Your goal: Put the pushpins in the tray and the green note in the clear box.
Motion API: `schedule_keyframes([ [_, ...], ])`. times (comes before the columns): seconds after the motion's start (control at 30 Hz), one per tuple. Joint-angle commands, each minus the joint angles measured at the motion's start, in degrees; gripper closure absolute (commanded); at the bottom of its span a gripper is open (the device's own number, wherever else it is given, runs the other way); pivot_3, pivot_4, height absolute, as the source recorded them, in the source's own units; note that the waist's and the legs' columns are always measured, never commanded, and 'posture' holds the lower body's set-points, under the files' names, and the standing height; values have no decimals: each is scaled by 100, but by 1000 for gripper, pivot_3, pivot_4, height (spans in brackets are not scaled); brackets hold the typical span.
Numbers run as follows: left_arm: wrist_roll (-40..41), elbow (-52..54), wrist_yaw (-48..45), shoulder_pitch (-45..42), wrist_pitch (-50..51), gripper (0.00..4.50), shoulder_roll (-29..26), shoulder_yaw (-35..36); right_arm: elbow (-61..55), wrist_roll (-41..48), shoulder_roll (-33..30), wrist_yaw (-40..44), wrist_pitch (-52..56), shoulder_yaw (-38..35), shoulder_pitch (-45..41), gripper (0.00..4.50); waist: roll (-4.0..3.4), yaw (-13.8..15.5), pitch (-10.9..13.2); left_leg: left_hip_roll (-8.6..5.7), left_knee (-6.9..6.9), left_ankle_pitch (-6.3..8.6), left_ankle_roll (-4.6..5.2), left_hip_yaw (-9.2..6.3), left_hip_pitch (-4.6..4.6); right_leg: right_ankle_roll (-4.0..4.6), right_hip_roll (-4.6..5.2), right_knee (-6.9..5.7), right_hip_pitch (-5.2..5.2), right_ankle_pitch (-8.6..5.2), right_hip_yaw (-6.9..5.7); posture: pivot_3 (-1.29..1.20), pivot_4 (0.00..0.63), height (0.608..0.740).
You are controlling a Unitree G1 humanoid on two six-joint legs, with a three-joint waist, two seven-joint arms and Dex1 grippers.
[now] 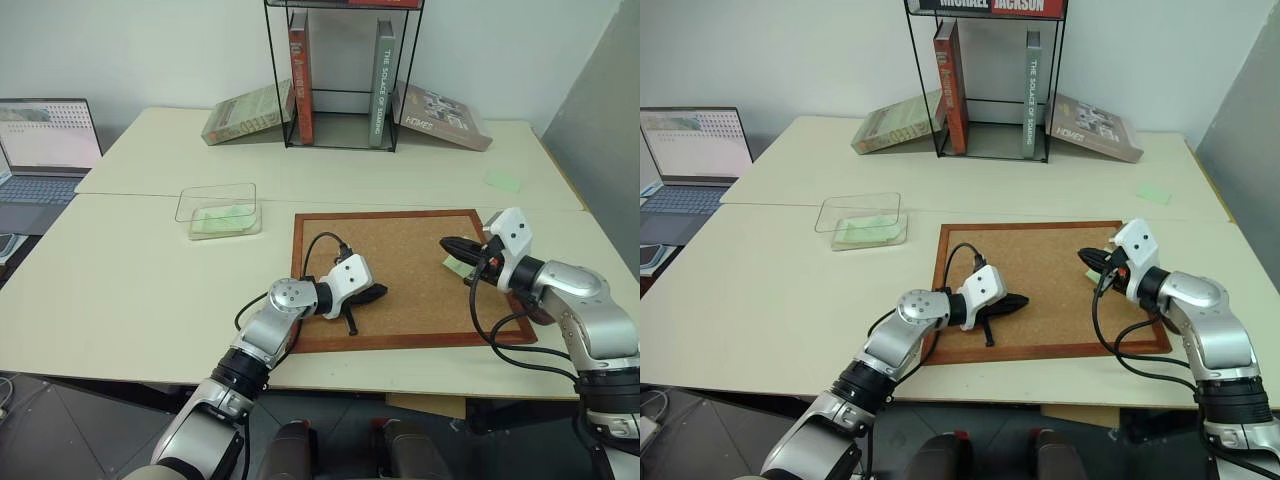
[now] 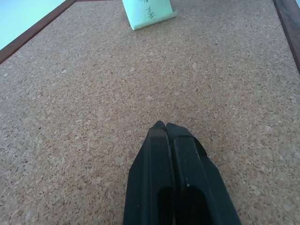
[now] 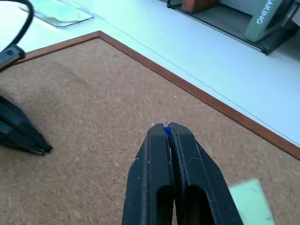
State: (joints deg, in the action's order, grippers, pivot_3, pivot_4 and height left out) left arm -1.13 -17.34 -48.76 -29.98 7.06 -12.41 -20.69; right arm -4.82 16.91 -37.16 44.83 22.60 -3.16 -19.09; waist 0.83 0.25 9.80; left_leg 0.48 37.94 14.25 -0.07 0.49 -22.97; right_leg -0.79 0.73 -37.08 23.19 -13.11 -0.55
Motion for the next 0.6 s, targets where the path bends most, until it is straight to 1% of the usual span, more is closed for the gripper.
schedule_keyframes([
  [0.03,27,-82,124,-59,81,4500,108,61,-362,-19,-121,43,2,-23,32,4491,1,2,0,-1,0,0,0,1,0,0,1,0,0,0,-1,0,150,740],
  [0.13,27,-71,122,-78,81,4500,116,83,-449,19,-156,57,32,-78,83,4491,1,2,1,0,2,0,0,0,1,-1,2,-2,0,0,-1,0,150,740],
  [0.27,14,-40,119,-38,79,4500,113,84,-666,228,-359,76,241,-475,290,4491,1,17,1,0,1,0,0,-3,-1,0,2,-2,0,0,-1,0,150,740],
  [0.4,-2,-15,72,25,49,4500,85,48,-400,51,-910,146,208,-1081,1050,4491,7,64,4,-4,0,0,0,-2,-7,0,6,4,3,0,-1,0,150,740],
  [0.53,-7,-27,56,24,25,4500,85,43,-56,-46,-1173,77,217,-1477,1575,4491,8,80,5,-3,-1,1,1,1,-7,1,8,6,3,-1,1,0,150,740],
  [0.6,-2,-33,40,23,9,4500,79,39,98,-91,-1239,52,226,-1562,1748,4491,8,66,5,-1,-1,0,1,1,-3,1,8,3,3,-1,1,0,150,740],
])
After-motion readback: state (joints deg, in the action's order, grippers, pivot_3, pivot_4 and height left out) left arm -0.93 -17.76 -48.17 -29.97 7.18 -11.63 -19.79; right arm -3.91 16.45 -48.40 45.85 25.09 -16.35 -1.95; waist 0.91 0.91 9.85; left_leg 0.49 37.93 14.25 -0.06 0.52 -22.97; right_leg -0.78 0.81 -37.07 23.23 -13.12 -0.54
